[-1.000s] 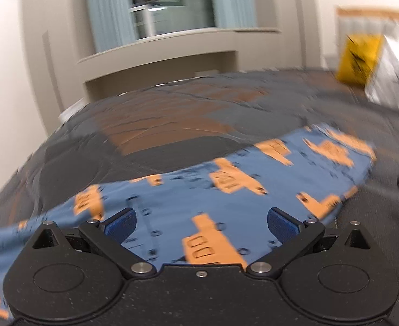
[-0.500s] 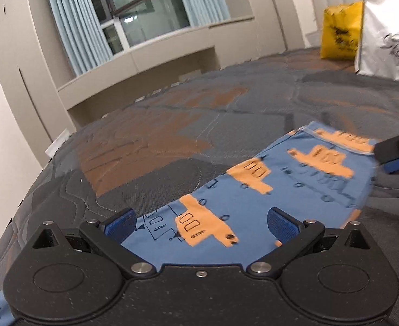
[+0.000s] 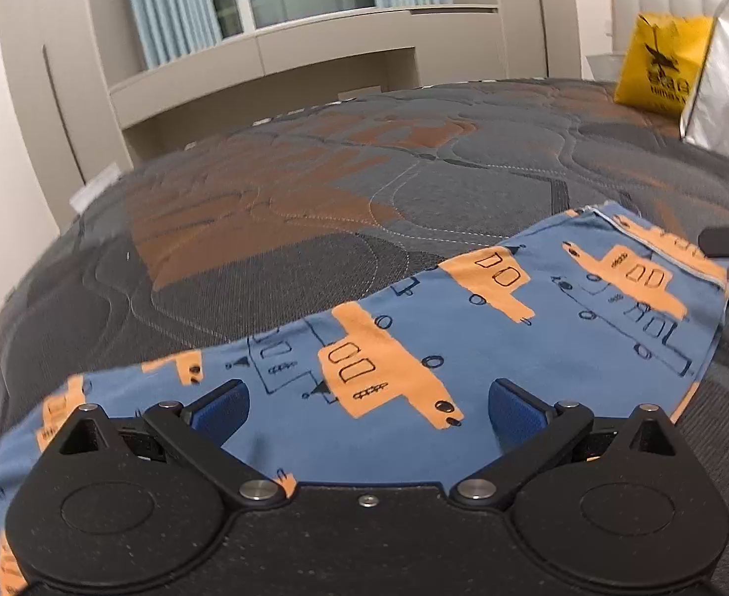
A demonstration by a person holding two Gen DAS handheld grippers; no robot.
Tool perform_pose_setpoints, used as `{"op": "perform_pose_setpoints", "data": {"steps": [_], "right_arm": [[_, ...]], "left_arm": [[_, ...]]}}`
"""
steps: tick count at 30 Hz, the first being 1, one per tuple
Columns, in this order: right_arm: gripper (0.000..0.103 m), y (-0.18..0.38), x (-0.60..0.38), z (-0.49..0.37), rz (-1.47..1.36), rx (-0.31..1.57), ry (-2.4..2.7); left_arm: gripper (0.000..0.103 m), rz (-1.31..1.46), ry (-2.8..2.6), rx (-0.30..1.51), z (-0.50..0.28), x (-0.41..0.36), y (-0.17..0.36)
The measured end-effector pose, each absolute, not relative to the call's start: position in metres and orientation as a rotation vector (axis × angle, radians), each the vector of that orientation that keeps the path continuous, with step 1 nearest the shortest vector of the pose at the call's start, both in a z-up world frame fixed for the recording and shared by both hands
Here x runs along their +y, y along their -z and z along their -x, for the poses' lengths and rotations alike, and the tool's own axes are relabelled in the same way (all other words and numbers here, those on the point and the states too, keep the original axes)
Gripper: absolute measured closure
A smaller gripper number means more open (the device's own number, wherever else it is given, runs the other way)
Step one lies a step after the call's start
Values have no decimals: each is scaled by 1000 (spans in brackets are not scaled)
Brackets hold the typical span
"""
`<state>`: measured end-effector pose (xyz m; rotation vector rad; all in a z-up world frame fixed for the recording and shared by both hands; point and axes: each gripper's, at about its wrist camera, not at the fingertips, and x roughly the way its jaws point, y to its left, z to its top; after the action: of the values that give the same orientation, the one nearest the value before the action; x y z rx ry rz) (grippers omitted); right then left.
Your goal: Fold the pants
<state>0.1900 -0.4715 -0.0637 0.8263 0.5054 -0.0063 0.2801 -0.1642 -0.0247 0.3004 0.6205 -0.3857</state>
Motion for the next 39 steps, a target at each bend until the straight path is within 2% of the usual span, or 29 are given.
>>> {"op": "perform_pose_setpoints", "data": {"steps": [2,6,8,13,17,22,26,33,39], "right_arm": [[44,65,-469,-192,-825,501,40],[63,70,-463,-195,-815,499,90],[79,72,-461,-196,-818,495,108],[84,75,-453,-199,-781,476,119],[86,62,-436,-198,-671,445,103],[87,29,-388,-204,-425,387,29],[88,6,-326,-207,-211,371,-84],[89,7,-206,-195,84,442,-359],[89,31,-165,-195,178,516,-433]], "left_arm": [[1,-264,394,633,-281,-160,24],[1,-241,390,613,-278,-157,23],[1,-221,392,596,-277,-153,23],[1,-132,414,590,-279,-135,18],[1,60,481,553,-279,-108,0],[1,289,612,555,-294,-79,-17],[1,434,779,636,-318,-60,-11],[1,480,733,698,-322,-23,7],[1,491,698,682,-319,-13,20]]}}
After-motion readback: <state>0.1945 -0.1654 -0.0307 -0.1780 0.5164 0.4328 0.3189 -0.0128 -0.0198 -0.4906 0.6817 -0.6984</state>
